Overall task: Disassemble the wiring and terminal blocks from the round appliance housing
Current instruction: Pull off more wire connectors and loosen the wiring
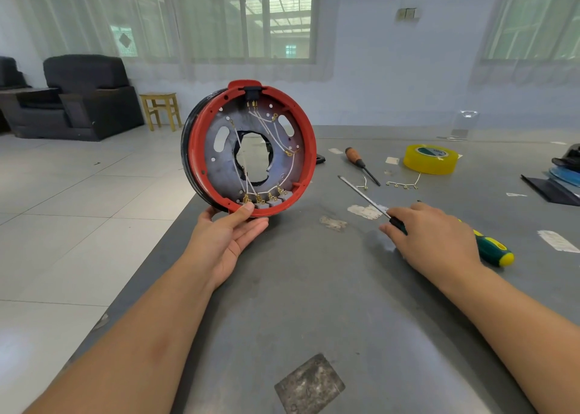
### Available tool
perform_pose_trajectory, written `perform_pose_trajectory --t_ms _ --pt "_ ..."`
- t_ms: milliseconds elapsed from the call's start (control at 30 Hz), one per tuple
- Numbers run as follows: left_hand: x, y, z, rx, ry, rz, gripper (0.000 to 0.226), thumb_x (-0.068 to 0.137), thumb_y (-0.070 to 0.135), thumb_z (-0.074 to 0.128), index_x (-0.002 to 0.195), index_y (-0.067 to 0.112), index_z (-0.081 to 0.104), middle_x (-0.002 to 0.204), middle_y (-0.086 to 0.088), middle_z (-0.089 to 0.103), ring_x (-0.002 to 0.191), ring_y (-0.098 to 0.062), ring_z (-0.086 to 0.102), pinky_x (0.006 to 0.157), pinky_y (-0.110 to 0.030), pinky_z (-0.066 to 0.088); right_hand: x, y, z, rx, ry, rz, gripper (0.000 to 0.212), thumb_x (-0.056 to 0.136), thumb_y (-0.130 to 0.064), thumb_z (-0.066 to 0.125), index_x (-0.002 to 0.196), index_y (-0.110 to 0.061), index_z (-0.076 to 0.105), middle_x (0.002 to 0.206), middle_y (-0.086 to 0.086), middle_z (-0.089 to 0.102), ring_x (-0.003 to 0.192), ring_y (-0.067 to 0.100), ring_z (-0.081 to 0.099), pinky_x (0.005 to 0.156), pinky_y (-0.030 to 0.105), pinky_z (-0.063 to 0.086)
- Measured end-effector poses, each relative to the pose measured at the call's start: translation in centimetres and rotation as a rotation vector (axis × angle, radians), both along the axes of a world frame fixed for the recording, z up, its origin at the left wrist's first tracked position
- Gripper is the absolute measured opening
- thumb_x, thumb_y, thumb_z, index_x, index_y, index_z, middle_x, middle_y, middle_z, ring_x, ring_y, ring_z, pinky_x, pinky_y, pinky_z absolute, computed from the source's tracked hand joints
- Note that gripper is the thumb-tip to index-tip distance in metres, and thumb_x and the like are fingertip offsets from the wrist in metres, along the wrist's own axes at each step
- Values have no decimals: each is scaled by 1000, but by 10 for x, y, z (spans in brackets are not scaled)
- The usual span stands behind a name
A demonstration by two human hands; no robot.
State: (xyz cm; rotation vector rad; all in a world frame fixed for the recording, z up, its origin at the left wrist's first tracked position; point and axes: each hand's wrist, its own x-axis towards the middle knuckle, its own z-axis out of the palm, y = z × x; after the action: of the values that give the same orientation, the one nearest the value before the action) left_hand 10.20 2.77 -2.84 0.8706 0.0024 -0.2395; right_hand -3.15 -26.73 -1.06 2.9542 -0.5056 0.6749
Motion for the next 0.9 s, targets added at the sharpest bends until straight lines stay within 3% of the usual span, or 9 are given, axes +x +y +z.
perform_pose_trajectory --t_ms 267,533,600,667,767,900 --pt "0 3 0 12 2 -105 70 89 -5 74 147 8 38 114 -24 76 103 -41 76 76 -43 65 9 -1 4 -93 139 -36 31 102 -59 43 110 -39 66 99 -6 57 94 21 64 51 27 31" --pt "0 4 1 17 5 -139 70 90 -4 74 147 9 37 113 -25 76 102 -41 76 75 -43 65 10 -4 2 -65 218 -23 40 102 -61 36 128 -45 61 111 -2 58 109 22 61 63 32 44" --pt "-1 4 1 16 3 -141 71 89 -5 74 147 11 36 112 -25 76 101 -40 76 74 -42 65 9 -1 4 -105 250 -42 46 100 -66 34 136 -45 54 119 -1 59 114 24 59 73 35 46" --pt "-1 3 2 17 1 -140 74 87 -5 75 147 14 35 111 -25 76 101 -40 77 74 -42 65 8 8 8 -156 193 -52 51 99 -66 36 142 -42 49 127 -1 59 119 25 55 88 39 46" --pt "-2 1 4 25 -8 -146 81 79 -3 79 145 14 36 109 -26 76 99 -40 77 73 -40 65 14 33 18 -8 -95 135 40 99 -53 50 131 -33 65 120 -2 64 114 24 57 89 37 46" --pt "0 1 4 45 -20 -157 92 70 2 83 146 18 35 109 -27 76 99 -41 77 73 -39 65 38 84 30 341 -227 508 21 96 -36 64 112 -28 75 102 -9 64 92 5 59 84 15 41"
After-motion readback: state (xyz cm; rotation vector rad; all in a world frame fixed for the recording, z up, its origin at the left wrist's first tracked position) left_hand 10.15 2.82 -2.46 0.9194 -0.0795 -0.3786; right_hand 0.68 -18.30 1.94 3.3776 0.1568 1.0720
